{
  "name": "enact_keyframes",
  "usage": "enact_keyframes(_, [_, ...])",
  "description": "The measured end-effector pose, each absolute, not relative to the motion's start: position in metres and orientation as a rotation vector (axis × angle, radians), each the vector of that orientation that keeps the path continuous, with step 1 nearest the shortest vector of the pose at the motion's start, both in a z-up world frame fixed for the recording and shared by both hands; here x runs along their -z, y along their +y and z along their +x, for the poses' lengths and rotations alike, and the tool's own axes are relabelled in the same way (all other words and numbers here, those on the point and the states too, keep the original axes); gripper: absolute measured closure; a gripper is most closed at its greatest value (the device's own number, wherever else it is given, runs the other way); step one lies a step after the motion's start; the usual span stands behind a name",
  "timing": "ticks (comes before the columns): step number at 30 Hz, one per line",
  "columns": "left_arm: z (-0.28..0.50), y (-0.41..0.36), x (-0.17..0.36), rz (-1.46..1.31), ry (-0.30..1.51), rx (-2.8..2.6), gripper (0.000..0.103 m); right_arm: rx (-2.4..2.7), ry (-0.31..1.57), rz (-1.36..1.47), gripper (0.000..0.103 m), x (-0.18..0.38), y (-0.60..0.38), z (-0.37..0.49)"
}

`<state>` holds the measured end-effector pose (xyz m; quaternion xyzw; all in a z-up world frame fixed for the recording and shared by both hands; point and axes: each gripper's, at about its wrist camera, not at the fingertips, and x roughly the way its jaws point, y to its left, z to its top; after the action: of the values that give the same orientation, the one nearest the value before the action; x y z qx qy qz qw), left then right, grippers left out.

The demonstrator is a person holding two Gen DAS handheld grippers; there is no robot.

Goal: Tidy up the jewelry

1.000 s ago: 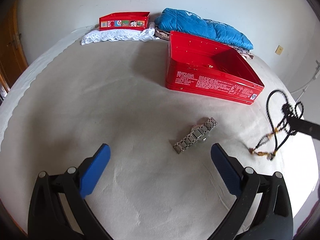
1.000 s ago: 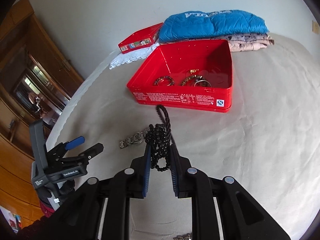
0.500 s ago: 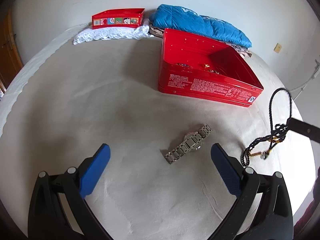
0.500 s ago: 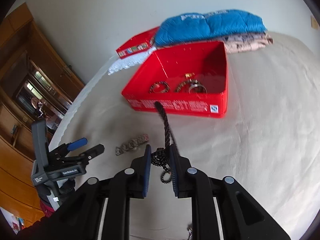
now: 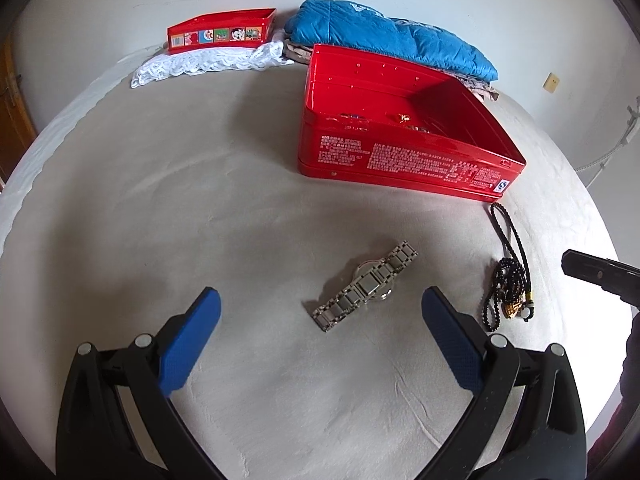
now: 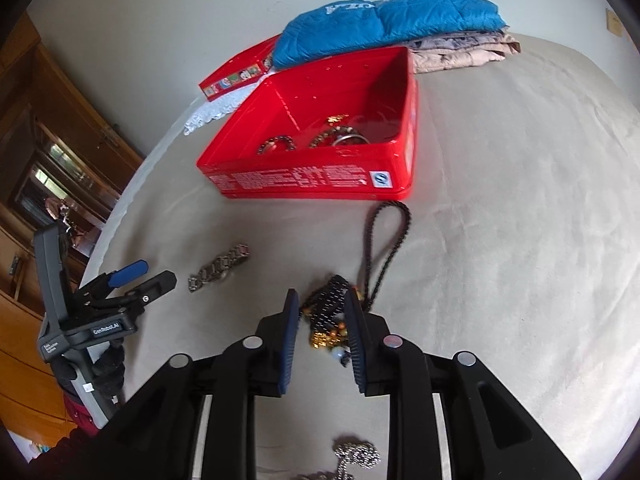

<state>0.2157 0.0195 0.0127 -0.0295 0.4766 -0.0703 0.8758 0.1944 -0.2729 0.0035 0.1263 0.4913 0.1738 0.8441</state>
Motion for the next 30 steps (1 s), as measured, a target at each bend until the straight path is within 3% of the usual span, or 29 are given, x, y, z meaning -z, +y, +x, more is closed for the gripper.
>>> enact_keyframes(11, [0.223,0.014,-0.002,-0.047,1.024,0.152,0.003,-0.356,1.149,0.288,0.078,0.030,-0.276,0.193])
enact_keyframes(13, [0.223,0.014,-0.001,-0.047,1.027,0.154,0.003,-0.348,1.154,0.307,0.063,0.034,-0.277,0.200])
enact_keyframes(16, [0.224,0.013,0.001,-0.043,1.030,0.154,0.003,-0.344,1.172,0.327,0.057,0.042,-0.277,0.212])
enact_keyframes(17, [0.224,0.013,0.002,-0.043,1.032,0.154,0.003,-0.344,1.175,0.337,0.058,0.045,-0.277,0.216])
enact_keyframes(19, [0.225,0.013,0.003,-0.043,1.036,0.155,0.003,-0.376,1.172,0.338,0.088,0.048,-0.274,0.223])
enact_keyframes(20, [0.226,0.013,0.004,-0.043,1.038,0.155,0.003,-0.389,1.164,0.335,0.098,0.047,-0.273,0.225])
enact_keyframes(30, [0.231,0.014,0.010,-0.051,1.051,0.165,0.003,-0.422,0.943,0.354,0.100,-0.022,-0.292,0.215])
